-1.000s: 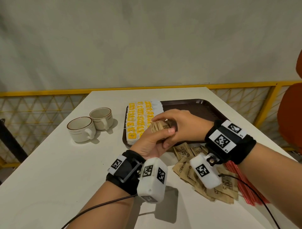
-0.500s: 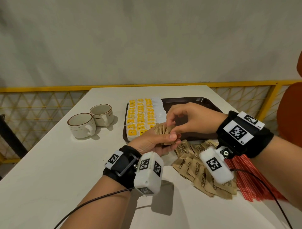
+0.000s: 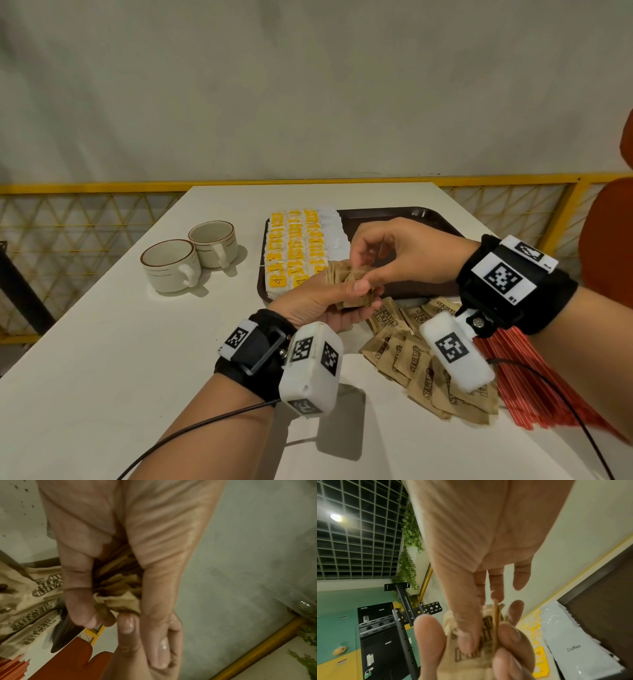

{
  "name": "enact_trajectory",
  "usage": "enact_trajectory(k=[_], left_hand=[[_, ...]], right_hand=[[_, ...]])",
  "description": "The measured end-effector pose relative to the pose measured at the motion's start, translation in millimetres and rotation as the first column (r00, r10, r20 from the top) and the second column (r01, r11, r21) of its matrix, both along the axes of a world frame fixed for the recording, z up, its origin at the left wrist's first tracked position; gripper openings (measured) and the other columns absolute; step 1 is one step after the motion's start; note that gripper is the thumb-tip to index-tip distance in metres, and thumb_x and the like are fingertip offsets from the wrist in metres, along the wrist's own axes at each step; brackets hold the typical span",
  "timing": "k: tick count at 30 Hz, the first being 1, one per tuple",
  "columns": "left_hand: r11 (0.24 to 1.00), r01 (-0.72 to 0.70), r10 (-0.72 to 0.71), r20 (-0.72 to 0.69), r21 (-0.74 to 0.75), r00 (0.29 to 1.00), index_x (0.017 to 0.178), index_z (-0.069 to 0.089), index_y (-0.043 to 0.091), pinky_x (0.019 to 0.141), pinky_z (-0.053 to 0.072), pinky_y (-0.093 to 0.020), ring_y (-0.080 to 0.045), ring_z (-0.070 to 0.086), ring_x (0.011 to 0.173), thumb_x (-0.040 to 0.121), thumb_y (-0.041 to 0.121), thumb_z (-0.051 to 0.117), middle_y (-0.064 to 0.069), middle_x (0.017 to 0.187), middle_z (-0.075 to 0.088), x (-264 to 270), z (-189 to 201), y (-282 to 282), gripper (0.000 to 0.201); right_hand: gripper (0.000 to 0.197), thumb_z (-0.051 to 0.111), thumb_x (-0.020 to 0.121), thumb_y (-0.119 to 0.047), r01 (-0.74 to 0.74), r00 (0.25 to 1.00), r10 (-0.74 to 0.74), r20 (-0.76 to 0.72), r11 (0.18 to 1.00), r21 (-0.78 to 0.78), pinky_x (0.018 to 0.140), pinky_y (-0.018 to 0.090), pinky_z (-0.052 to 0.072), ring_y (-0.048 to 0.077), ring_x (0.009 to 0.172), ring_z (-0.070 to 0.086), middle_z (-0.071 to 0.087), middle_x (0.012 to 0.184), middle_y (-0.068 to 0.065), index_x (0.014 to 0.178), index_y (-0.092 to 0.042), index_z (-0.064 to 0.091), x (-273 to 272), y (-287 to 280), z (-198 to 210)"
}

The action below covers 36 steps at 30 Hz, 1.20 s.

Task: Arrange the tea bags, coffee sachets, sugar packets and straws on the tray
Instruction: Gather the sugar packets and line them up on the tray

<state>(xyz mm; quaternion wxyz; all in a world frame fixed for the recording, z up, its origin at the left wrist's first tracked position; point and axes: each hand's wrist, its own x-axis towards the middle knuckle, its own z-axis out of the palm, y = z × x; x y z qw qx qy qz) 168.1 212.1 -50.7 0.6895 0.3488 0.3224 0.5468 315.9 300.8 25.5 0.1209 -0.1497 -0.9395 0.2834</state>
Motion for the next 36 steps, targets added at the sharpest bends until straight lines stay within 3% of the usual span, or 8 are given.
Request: enact_trajectory(k=[5,10,18,22,26,29,32,36], left_hand=[[0.999,-0.038,0.04,0.081,-0.021,0.996,0.107,0.066,0.002,0.061,0.059,-0.026,-0.023,0.069,0.073,0.049,0.038,0.09,-0.019,0.085,0.065,-1.4,-0.8,1.8,0.073],[0.974,-0.197,0.206,0.084,-0.109,0.975,0.109,0.063,0.014,0.061,0.057,-0.026,-0.017,0.064,0.071,0.065,0.049,0.065,-0.008,0.079,0.063,-8.0,13.7,9.0,0.056],[0.946,-0.323,0.308,-0.335,0.012,0.891,0.091,0.062,0.022,0.046,0.043,-0.02,-0.012,0.051,0.052,0.097,0.023,0.048,-0.001,0.068,0.051,-71.8,69.6,63.8,0.015],[0.949,-0.299,0.283,-0.68,0.098,0.676,0.085,0.063,0.022,0.05,0.031,-0.021,-0.013,0.045,0.054,0.1,0.018,0.045,0.001,0.069,0.045,-86.2,90.4,116.5,0.024],[0.972,-0.16,0.197,-0.966,0.171,0.166,0.096,0.068,0.019,0.043,0.035,-0.018,-0.012,0.046,0.057,0.096,0.023,0.049,0.004,0.08,0.05,-90.8,96.3,168.6,0.019],[0.974,-0.06,0.214,-0.976,0.217,-0.048,0.104,0.071,0.012,0.057,0.045,-0.012,-0.012,0.059,0.079,0.093,0.021,0.058,0.001,0.102,0.065,-96.7,84.3,209.4,0.019],[0.978,-0.037,0.198,-0.968,0.206,-0.155,0.105,0.072,0.017,0.086,0.046,-0.025,-0.016,0.059,0.108,0.092,0.023,0.06,0.001,0.117,0.066,-106.5,75.4,243.5,0.019],[0.989,0.007,0.145,-0.971,0.147,-0.191,0.107,0.071,0.018,0.083,0.046,-0.027,-0.016,0.059,0.101,0.091,0.026,0.061,0.001,0.117,0.064,-119.5,70.8,275.9,0.02]], right_hand=[[0.016,0.079,0.075,-0.024,0.054,0.994,-0.06,0.096,0.997,0.061,0.079,0.031,0.049,0.013,0.085,0.056,0.06,0.094,-0.004,0.088,-0.02,0.071,-0.8,6.6,-10.8],[0.021,0.071,0.072,-0.015,0.051,0.96,-0.185,-0.211,0.855,-0.517,0.076,0.025,0.055,0.017,0.083,0.068,0.071,0.09,0.009,0.09,-0.007,0.063,2.8,10.1,-4.1],[0.013,0.056,0.088,0.006,0.119,0.773,-0.53,-0.348,0.66,-0.742,0.061,0.023,0.058,0.022,0.077,0.072,0.065,0.099,0.016,0.098,-0.002,0.057,-14.2,78.9,34.9],[0.023,0.06,0.086,0.009,0.285,0.727,-0.636,-0.261,0.624,-0.728,0.059,0.024,0.059,0.026,0.08,0.068,0.061,0.104,0.02,0.107,0.0,0.056,-33.5,129.8,39.0],[0.028,0.068,0.08,0.007,0.484,0.706,-0.699,-0.115,0.594,-0.643,0.048,0.025,0.056,0.018,0.062,0.067,0.061,0.099,0.018,0.095,-0.011,0.052,-51.7,170.8,27.2],[0.025,0.068,0.081,0.006,0.542,0.713,-0.7,-0.037,0.584,-0.604,0.055,0.03,0.059,0.013,0.051,0.064,0.063,0.088,0.016,0.088,-0.01,0.051,-64.4,193.8,3.0],[0.023,0.07,0.079,0.007,0.536,0.728,-0.685,-0.006,0.575,-0.618,0.068,0.039,0.059,0.016,0.054,0.062,0.064,0.081,0.016,0.08,-0.008,0.053,-77.6,216.5,-21.0],[0.022,0.068,0.08,0.008,0.536,0.743,-0.668,0.035,0.563,-0.629,0.074,0.043,0.058,0.025,0.07,0.065,0.065,0.084,0.017,0.08,-0.008,0.054,-97.4,238.8,-41.7]])
